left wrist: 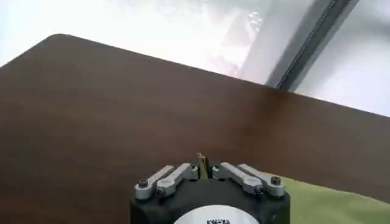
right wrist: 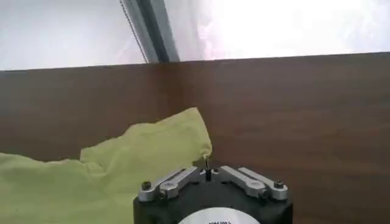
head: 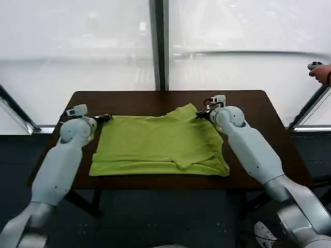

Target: Fold and organize the clothes.

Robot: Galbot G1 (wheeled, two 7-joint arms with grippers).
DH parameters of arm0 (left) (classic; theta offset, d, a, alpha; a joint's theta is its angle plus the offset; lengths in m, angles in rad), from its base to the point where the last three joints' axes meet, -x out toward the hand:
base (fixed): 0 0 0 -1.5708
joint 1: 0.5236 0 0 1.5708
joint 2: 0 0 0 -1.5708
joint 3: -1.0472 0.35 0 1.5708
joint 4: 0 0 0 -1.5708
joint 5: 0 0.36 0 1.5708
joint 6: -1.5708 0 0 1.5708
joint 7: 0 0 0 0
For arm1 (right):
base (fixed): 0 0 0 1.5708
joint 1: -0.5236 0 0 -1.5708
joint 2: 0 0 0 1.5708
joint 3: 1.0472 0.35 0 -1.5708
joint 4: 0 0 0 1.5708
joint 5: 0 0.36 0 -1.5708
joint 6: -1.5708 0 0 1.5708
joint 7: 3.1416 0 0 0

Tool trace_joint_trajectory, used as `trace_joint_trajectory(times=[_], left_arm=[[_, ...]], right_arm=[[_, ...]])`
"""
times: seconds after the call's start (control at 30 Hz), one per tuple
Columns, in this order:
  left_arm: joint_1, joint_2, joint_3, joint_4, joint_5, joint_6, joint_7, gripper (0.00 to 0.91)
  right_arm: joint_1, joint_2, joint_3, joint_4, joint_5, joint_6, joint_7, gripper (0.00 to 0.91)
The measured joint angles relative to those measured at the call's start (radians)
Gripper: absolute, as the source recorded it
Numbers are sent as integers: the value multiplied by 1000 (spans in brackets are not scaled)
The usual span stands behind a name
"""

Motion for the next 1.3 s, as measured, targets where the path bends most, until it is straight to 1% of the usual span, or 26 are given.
trace_joint_trajectory(times=[0.27, 0.43, 0.6, 0.77, 1.0, 1.13, 1.3], left_arm=[[33, 16, -23, -57, -21, -2, -1, 127], [59, 28, -40, -103, -41, 0, -8, 127], [96, 47, -67, -174, -82, 5, -23, 127], [155, 65, -108, -272, -131, 9, -46, 127], [263, 90, -175, -407, -162, 10, -58, 127], [336, 93, -216, -485, -162, 11, -59, 127], [420, 83, -260, -574, -162, 15, -61, 127]], right_arm=[[-24, -23, 26, 52, 43, 0, -1, 0], [-39, -36, 43, 93, 63, 27, 9, 0], [-61, -58, 61, 153, 96, 38, 23, 0], [-81, -80, 76, 218, 100, 41, 27, 0], [-135, -131, 100, 332, 131, 34, 77, 0], [-186, -170, 120, 415, 131, 29, 105, 0], [-284, -231, 159, 545, 125, 16, 116, 0]])
